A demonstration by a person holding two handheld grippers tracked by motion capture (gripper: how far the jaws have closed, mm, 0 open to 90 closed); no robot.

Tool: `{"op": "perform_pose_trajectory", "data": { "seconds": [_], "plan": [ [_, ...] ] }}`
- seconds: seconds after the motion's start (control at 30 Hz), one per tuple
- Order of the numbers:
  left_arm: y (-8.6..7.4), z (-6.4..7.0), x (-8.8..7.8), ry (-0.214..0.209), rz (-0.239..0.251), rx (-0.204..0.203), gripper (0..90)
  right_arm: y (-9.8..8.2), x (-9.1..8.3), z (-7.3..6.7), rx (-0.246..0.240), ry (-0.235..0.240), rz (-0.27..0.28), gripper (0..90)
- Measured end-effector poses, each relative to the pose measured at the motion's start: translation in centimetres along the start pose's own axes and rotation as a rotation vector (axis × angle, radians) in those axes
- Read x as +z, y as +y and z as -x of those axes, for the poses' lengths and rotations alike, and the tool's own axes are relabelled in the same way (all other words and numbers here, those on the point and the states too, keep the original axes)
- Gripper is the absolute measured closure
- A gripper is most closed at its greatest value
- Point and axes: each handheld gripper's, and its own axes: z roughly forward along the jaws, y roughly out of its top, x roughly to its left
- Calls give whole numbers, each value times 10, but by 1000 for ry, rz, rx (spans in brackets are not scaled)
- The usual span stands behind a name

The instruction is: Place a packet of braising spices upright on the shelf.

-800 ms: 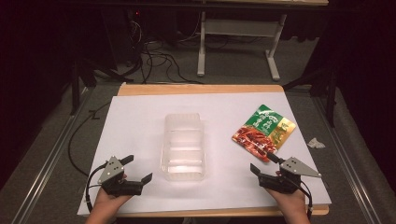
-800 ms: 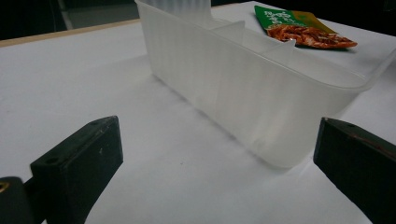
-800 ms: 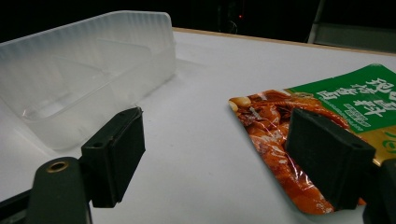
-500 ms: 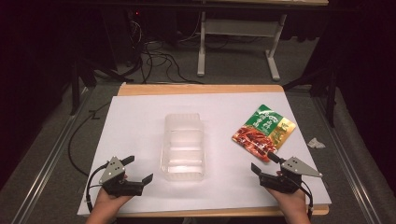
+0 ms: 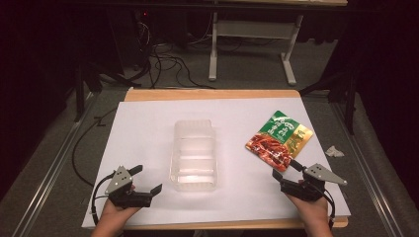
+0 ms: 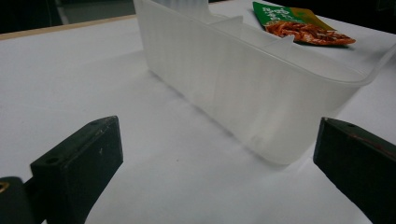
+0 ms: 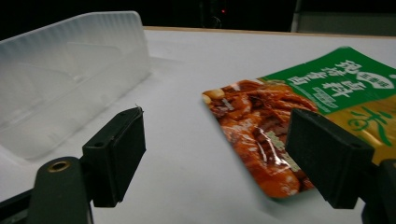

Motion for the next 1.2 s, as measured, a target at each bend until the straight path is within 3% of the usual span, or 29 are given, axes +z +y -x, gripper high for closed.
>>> {"op": "perform_pose_trajectory", "data": {
  "seconds": [0.17,0.4,0.67,0.77,0.83,0.9,0.93,0.97,1.0,1.17,1.2],
  "plan": [
    [1,0,0,-4,3,4,19,-2,1,16,24,-50,-14,209],
    [1,-1,1,-6,8,2,19,0,15,43,95,-119,-37,180],
    [2,0,0,-3,10,2,19,9,19,61,132,-170,-6,150],
    [1,0,1,-2,7,1,19,15,23,71,129,-193,-23,147],
    [1,0,1,-2,1,2,19,21,31,86,165,-216,-45,143],
    [1,1,2,1,2,0,20,22,35,91,178,-220,-57,141],
    [2,1,2,3,2,4,20,24,43,102,212,-227,-78,134],
    [2,1,2,3,2,4,20,24,43,102,212,-227,-78,134],
    [2,0,2,5,2,5,20,28,52,113,236,-237,-105,128],
    [3,0,3,7,3,7,19,35,66,129,262,-263,-136,127],
    [2,0,2,7,1,8,19,37,71,139,298,-266,-154,127]
  ]
}}
